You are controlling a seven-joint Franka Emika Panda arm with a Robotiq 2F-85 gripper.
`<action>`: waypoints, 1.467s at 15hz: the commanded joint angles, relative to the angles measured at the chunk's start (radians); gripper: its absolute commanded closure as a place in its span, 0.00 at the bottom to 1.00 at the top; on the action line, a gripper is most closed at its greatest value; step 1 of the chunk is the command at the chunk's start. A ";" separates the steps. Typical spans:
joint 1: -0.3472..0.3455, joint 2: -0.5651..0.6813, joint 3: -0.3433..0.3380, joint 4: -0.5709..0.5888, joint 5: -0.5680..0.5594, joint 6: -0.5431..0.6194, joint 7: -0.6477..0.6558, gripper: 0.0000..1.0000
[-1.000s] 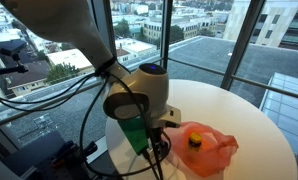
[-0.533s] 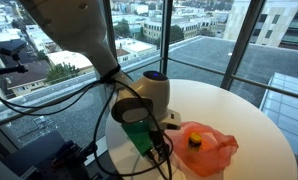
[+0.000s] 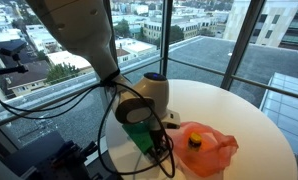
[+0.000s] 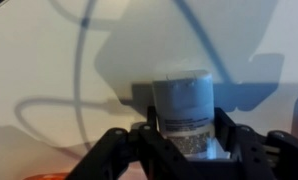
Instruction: Place the white bottle on the right inside the plastic bag
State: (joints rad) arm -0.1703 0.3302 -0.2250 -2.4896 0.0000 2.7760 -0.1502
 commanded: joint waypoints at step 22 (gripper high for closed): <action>-0.002 -0.490 0.057 -0.172 -0.026 -0.254 0.239 0.75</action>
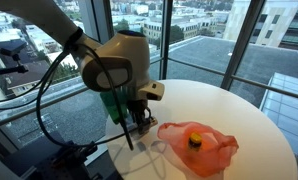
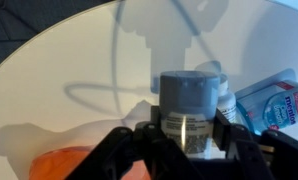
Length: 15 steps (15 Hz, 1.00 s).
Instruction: Place the white bottle on the right inside the plastic bag
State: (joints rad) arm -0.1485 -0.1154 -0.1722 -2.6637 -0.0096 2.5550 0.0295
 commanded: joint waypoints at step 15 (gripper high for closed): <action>-0.103 0.016 -0.051 0.083 0.050 -0.016 0.164 0.75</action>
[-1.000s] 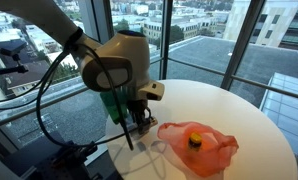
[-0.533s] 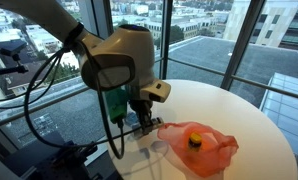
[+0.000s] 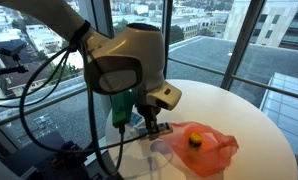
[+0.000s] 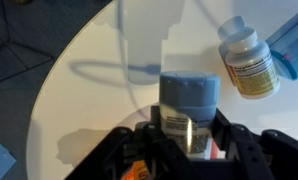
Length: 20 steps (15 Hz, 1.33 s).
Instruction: Place the white bottle on the right inside the plastic bag
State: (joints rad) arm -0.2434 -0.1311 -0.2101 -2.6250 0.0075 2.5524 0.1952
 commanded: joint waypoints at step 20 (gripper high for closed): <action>0.012 0.313 -0.020 0.311 0.102 -0.060 -0.006 0.75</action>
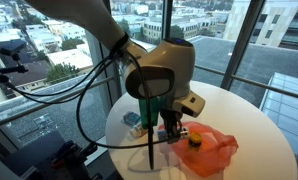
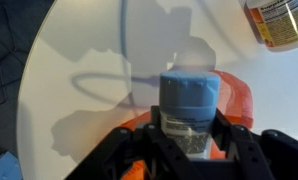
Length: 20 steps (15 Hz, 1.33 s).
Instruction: Place the white bottle on the right inside the plastic bag
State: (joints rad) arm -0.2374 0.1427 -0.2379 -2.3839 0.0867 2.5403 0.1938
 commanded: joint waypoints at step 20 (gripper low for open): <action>-0.003 0.241 0.039 0.264 0.017 -0.008 -0.110 0.75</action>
State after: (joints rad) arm -0.2226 0.3518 -0.2114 -2.1502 0.0873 2.5219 0.1339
